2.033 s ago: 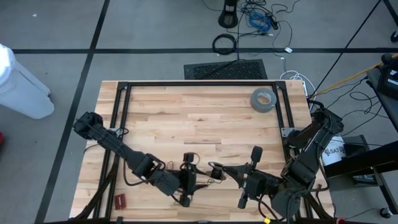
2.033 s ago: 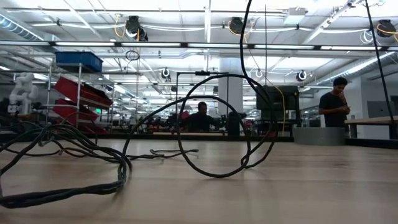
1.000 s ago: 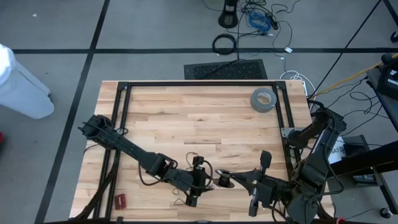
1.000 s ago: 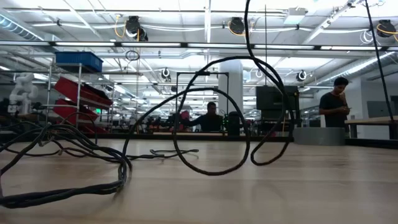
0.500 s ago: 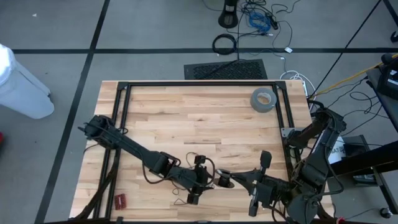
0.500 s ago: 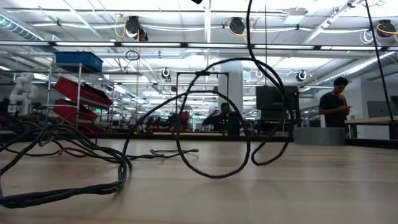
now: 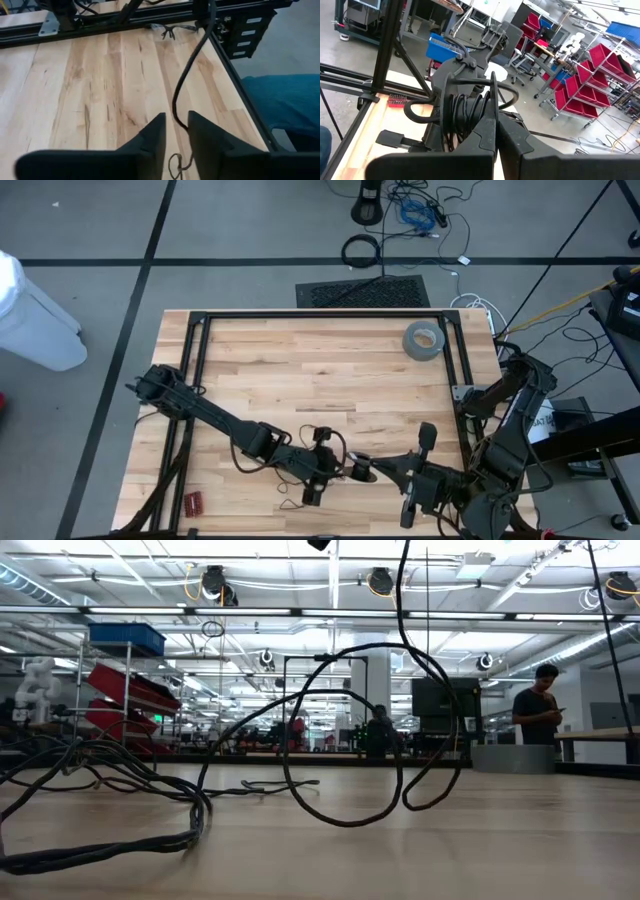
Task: Coil cords
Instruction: Coil the black wire onto the spool
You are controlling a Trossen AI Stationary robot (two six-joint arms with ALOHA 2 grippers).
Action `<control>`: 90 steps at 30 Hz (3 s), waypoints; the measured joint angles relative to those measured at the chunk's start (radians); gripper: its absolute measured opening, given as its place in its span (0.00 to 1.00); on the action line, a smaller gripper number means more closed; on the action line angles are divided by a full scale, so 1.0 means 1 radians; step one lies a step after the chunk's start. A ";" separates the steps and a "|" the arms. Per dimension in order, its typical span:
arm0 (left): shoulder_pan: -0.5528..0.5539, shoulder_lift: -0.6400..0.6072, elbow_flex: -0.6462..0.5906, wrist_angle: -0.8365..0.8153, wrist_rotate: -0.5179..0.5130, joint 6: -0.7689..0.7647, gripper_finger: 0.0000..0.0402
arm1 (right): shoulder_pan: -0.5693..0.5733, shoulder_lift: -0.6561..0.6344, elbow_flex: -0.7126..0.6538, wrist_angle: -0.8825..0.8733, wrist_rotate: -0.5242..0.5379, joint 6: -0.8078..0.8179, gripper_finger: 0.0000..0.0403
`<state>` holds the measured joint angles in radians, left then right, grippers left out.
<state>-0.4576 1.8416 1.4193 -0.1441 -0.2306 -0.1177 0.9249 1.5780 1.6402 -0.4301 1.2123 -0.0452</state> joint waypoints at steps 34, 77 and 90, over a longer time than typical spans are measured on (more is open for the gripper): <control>-0.216 -0.278 0.001 -0.249 -0.547 -0.032 0.00 | -0.003 0.000 0.000 -0.035 -0.015 0.007 0.00; -0.394 -0.340 0.001 -0.195 -1.063 0.022 0.00 | -0.167 0.058 0.001 -0.153 -0.306 -0.051 0.00; -0.394 -0.340 0.001 -0.146 -1.062 0.023 0.00 | -0.245 0.107 0.001 -0.155 -0.347 -0.081 0.00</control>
<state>-0.8516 1.5021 1.4204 -0.2897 -1.2926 -0.0948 0.6801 1.6853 1.6409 -0.5850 0.8650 -0.1266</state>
